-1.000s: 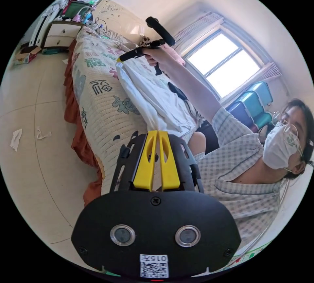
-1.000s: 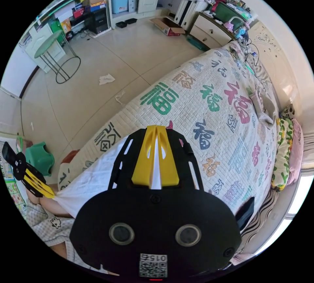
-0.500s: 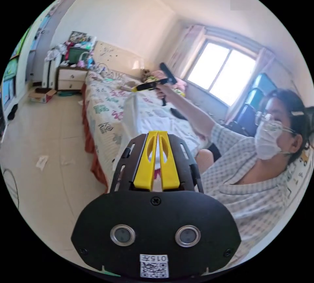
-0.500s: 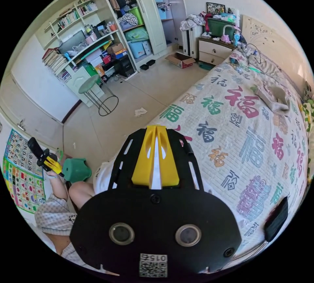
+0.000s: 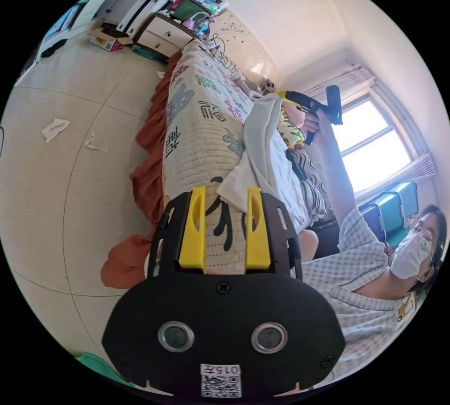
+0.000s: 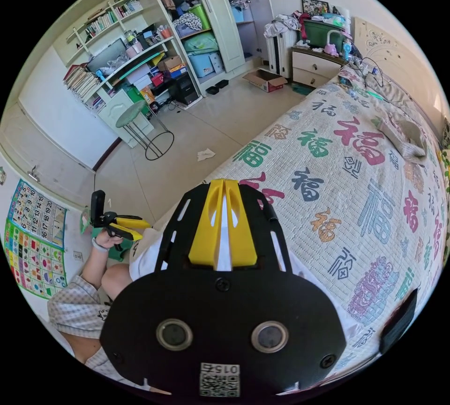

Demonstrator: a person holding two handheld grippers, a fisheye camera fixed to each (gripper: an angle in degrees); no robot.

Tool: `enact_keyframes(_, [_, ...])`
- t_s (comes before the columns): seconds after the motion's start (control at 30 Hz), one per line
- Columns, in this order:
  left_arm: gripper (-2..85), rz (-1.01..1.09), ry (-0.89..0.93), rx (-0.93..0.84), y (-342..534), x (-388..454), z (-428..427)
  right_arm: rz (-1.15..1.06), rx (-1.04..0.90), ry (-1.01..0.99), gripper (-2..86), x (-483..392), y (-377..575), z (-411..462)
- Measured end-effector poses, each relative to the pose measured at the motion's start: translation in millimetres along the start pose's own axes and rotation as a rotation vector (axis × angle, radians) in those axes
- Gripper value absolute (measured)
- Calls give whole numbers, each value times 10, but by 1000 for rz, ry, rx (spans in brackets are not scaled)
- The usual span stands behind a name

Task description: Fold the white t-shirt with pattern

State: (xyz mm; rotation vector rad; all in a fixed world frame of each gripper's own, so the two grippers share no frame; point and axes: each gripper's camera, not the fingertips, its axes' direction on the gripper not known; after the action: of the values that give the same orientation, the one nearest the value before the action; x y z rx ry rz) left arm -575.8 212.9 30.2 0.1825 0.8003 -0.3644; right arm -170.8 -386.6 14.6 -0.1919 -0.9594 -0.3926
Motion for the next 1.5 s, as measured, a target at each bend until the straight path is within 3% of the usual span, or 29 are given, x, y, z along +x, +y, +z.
enact_keyframes(0.1, [12,0,40,39,68,-92,18,-4,-9,-3,-10,70,34,-67])
enact_keyframes(0.37, [-8,176,214,355,569,420,-542,16,72,-83,-10,481,434,-716])
enact_keyframes(0.5, [-8,357,240,378,754,1171,-569,10,136,-89,-10,758,810,-1185])
enact_keyframes(0.8, [-8,687,394,89,781,2951,1149,185,271,-183,-10,2167,2327,-2181])
enact_keyframes(1.07, [-7,738,367,-371,1120,3780,4167,435,240,-244,-9,3581,3615,-2315])
enact_keyframes(1.33, [17,872,171,-423,1306,4235,5010,456,255,-228,-4,4047,4215,-2538])
enact_keyframes(1.5, [79,856,290,-484,1218,4297,5093,404,346,-268,24,3987,4787,-2890])
